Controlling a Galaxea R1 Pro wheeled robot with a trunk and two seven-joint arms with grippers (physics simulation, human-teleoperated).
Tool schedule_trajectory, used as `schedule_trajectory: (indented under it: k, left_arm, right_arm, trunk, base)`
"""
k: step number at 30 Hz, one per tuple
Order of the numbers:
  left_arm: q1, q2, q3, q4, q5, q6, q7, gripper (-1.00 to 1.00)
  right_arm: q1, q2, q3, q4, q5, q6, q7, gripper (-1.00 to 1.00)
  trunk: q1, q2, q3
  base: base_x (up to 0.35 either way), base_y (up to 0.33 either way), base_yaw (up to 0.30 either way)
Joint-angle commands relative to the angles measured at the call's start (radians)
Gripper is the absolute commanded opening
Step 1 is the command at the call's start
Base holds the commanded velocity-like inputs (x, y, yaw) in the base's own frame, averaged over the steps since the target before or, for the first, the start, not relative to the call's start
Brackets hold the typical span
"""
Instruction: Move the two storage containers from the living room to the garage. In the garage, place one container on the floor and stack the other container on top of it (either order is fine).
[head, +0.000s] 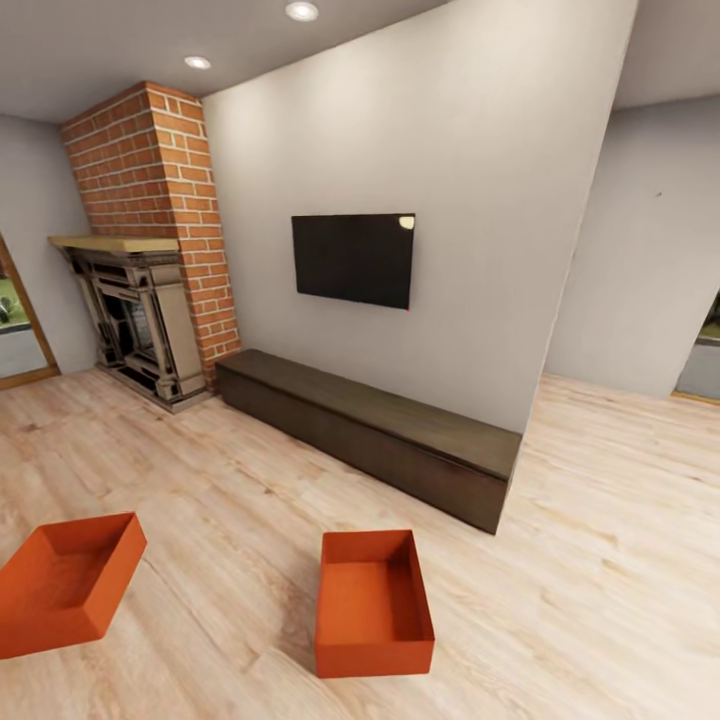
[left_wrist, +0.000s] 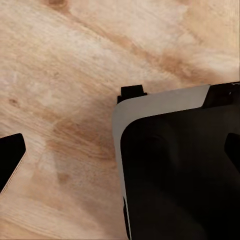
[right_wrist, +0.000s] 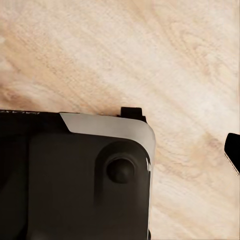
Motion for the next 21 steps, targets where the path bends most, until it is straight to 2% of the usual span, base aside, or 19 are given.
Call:
schedule_trajectory:
  k: [1, 21]
  left_arm:
    - [0.0, 0.0, -0.001, -0.001, -0.01, 0.001, -0.002, 1.0]
    - [0.0, 0.0, -0.001, -0.001, -0.01, 0.001, -0.002, 1.0]
  right_arm:
    - [-0.001, 0.0, 0.0, 0.001, 0.001, -0.003, 0.003, 1.0]
    - [-0.001, 0.0, -0.001, 0.0, 0.001, -0.003, 0.004, 1.0]
  trunk:
    - [0.001, -0.001, -0.001]
    - [0.001, -0.001, -0.001]
  base:
    - [0.345, 0.0, 0.0]
    - [0.345, 0.0, 0.0]
